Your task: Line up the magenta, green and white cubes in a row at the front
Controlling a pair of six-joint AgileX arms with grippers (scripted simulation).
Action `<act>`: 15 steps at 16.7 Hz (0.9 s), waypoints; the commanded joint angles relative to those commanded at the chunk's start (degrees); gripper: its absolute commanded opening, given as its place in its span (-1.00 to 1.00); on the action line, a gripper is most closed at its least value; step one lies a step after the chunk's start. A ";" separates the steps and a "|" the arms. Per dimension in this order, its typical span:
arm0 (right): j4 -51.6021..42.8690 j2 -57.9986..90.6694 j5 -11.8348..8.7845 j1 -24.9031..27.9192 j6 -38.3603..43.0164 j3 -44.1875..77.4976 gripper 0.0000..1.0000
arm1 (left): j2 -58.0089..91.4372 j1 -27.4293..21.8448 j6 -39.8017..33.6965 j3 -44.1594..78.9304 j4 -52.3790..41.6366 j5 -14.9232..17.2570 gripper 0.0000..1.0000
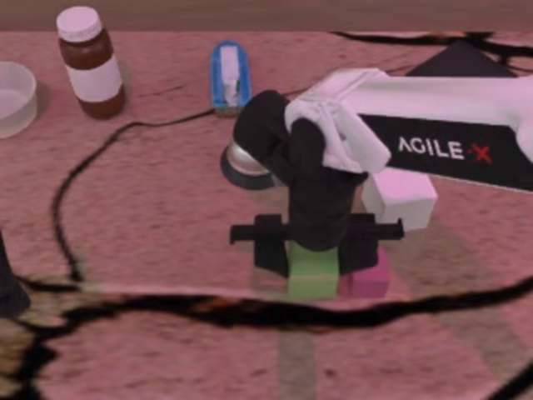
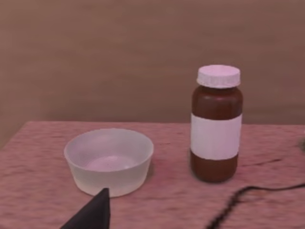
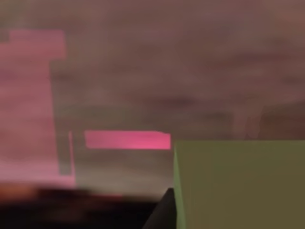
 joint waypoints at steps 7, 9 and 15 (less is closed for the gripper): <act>1.09 0.37 0.01 0.05 0.02 -0.89 -0.70 | 0.00 0.00 0.00 0.00 0.00 0.00 1.00; 1.09 0.37 0.01 0.05 0.02 -0.89 -0.40 | 0.00 0.00 0.00 0.00 0.00 0.00 1.00; 1.09 0.37 0.01 0.05 0.02 -0.89 0.51 | 0.00 0.00 0.00 0.00 0.00 0.00 1.00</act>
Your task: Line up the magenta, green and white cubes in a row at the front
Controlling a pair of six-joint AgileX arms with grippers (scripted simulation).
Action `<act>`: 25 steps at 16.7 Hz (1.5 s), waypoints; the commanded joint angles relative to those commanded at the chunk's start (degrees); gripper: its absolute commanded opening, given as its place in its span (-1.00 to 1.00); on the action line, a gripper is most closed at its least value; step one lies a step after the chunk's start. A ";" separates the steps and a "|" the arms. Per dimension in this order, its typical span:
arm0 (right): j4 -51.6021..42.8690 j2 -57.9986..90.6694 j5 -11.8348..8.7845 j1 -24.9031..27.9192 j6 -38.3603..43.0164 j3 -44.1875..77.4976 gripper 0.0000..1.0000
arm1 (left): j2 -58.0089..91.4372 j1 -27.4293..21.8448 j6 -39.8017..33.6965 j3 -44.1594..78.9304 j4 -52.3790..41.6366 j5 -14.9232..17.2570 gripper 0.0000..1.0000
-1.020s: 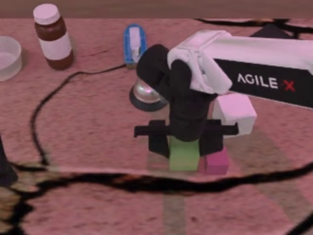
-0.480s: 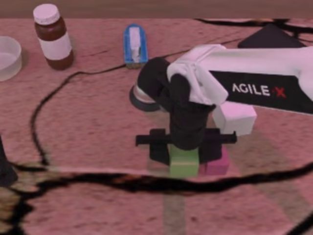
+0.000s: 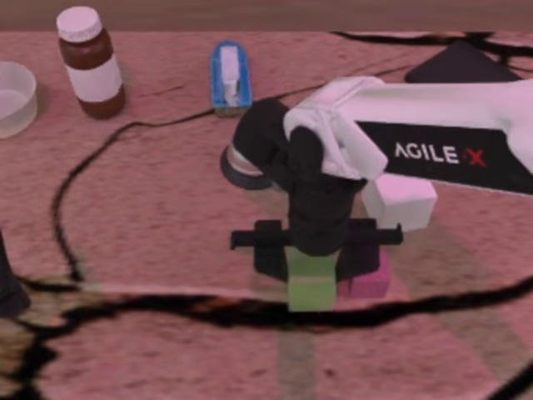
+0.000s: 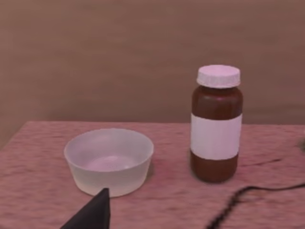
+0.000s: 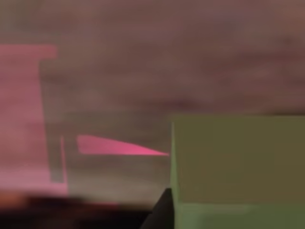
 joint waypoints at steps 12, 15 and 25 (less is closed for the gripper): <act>-0.01 -0.04 0.00 -0.11 0.00 0.01 1.00 | 0.00 0.00 0.00 0.00 0.00 0.00 1.00; -2.38 -0.66 0.02 0.16 -0.03 2.04 1.00 | 0.00 0.00 0.00 0.00 0.00 0.00 1.00; -13.91 -3.76 -0.03 0.21 0.02 10.01 1.00 | 0.00 0.00 0.00 0.00 0.00 0.00 1.00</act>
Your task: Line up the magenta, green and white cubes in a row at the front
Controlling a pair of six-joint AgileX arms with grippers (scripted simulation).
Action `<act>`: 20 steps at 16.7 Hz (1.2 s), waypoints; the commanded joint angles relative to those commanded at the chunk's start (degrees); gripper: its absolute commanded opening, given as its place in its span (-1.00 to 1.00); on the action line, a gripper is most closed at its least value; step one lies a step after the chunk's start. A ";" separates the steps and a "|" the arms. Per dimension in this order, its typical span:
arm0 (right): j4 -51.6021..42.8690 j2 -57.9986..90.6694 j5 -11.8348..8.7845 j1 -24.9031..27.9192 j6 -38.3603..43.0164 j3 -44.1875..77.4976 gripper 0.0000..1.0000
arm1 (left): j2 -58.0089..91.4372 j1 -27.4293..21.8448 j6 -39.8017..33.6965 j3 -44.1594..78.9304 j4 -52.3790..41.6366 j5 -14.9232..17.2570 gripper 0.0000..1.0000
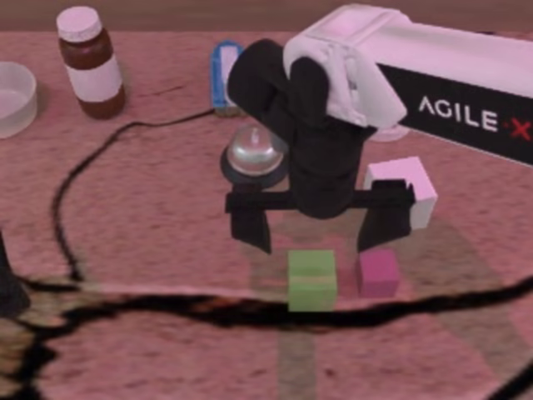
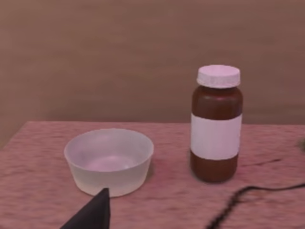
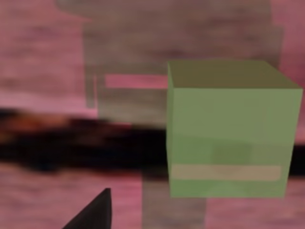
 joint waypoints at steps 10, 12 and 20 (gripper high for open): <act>-3.84 6.00 -0.51 -12.46 -19.81 8.86 1.00 | 0.00 0.00 0.00 0.00 0.00 0.00 1.00; -4.81 7.48 -0.67 -16.00 -25.40 11.12 1.00 | 0.00 0.00 0.00 0.00 0.00 0.00 1.00; -5.77 8.88 -0.76 -20.35 -32.22 13.91 1.00 | 0.00 0.00 0.00 0.00 0.00 0.00 1.00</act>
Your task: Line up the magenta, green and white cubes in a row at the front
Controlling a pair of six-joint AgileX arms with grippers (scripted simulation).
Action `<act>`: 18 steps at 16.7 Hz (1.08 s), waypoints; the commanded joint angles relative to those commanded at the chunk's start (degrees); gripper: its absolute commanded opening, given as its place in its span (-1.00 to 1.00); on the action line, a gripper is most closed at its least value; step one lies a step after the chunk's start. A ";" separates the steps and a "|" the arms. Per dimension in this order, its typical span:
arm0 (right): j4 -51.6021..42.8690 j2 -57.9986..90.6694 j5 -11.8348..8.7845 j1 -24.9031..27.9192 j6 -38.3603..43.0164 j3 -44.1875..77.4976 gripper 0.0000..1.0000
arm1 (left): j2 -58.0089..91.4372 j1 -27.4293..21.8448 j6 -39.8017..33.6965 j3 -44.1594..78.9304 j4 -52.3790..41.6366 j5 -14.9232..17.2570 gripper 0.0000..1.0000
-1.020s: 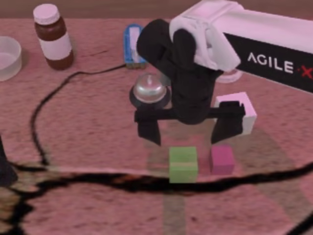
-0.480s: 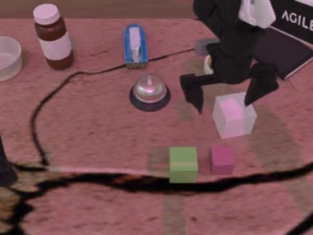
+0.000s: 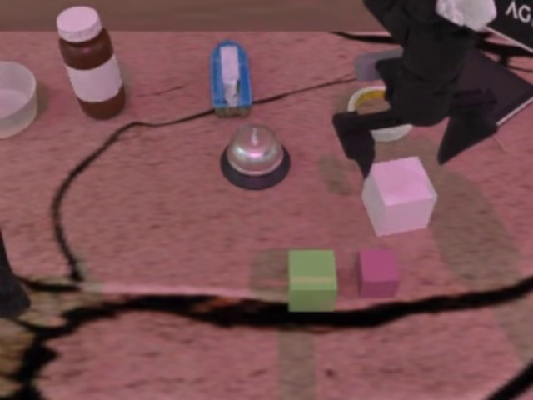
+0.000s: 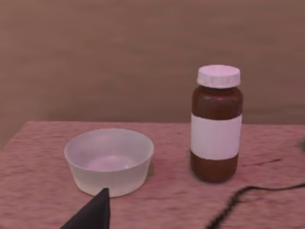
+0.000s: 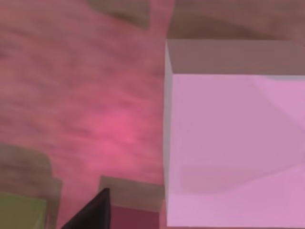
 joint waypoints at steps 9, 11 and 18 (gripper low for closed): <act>16.31 3.80 -0.02 -0.16 0.06 -12.28 1.00 | 0.00 0.00 0.00 0.00 0.00 0.00 1.00; 17.78 4.35 -0.01 -0.14 0.07 -13.59 1.00 | 0.00 0.00 0.00 0.00 0.00 0.00 1.00; 17.79 4.36 -0.01 -0.14 0.07 -13.60 0.40 | 0.00 0.00 0.00 0.00 0.00 0.00 1.00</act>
